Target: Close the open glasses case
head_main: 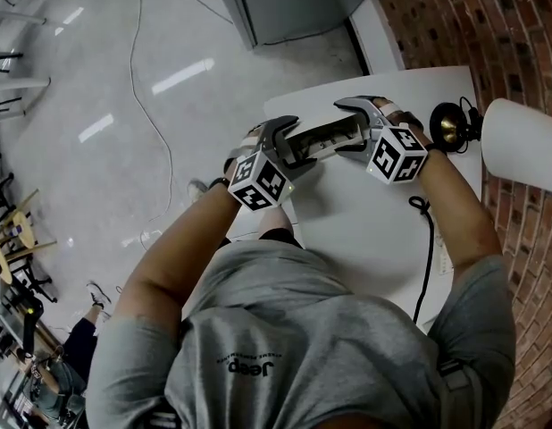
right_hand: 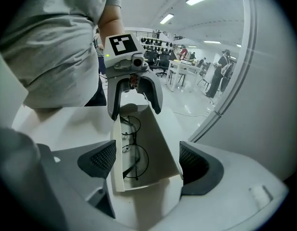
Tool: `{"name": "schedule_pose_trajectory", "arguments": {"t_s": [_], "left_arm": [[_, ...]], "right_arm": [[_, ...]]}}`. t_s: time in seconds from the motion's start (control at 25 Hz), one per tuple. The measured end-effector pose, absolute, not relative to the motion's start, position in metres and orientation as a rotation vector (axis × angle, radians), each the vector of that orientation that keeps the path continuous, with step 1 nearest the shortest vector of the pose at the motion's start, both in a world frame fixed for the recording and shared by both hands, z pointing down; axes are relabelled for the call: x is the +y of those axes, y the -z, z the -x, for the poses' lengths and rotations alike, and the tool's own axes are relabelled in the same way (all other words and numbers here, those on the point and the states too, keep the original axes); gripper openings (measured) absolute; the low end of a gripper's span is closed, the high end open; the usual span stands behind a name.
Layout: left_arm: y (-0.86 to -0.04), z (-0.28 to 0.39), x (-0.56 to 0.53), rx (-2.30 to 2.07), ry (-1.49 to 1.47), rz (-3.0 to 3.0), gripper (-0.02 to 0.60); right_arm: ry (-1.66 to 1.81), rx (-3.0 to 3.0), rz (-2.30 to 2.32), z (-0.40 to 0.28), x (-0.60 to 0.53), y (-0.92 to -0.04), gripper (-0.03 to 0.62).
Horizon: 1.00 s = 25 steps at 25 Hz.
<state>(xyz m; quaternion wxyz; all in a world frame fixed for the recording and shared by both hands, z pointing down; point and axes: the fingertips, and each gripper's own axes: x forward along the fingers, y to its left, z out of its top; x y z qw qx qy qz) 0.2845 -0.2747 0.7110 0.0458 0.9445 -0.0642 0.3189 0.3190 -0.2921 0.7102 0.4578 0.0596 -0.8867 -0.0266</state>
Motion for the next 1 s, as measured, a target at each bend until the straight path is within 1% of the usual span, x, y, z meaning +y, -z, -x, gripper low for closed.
{"name": "schedule_pose_trajectory", "arguments": {"t_s": [0.08, 0.52, 0.76, 0.84, 1.0], "left_arm": [[-0.711, -0.285, -0.273, -0.184, -0.978, -2.889, 0.387], [-0.710, -0.287, -0.268, -0.190, -1.033, -2.924, 0.353], [-0.709, -0.288, -0.259, -0.177, -1.068, -2.966, 0.294], [-0.709, -0.288, -0.256, -0.181, -1.068, -2.966, 0.255], [-0.711, -0.287, -0.256, -0.180, -1.082, -2.931, 0.252]], "right_arm": [[0.067, -2.187, -0.147, -0.319, -0.291, -0.710, 0.419], [0.095, -2.180, -0.168, -0.321, -0.285, -0.710, 0.371], [0.151, -2.165, -0.168, -0.320, -0.274, -0.709, 0.293], [0.166, -2.158, -0.174, -0.319, -0.269, -0.710, 0.251], [0.167, -2.137, -0.182, -0.318, -0.268, -0.711, 0.249]]}}
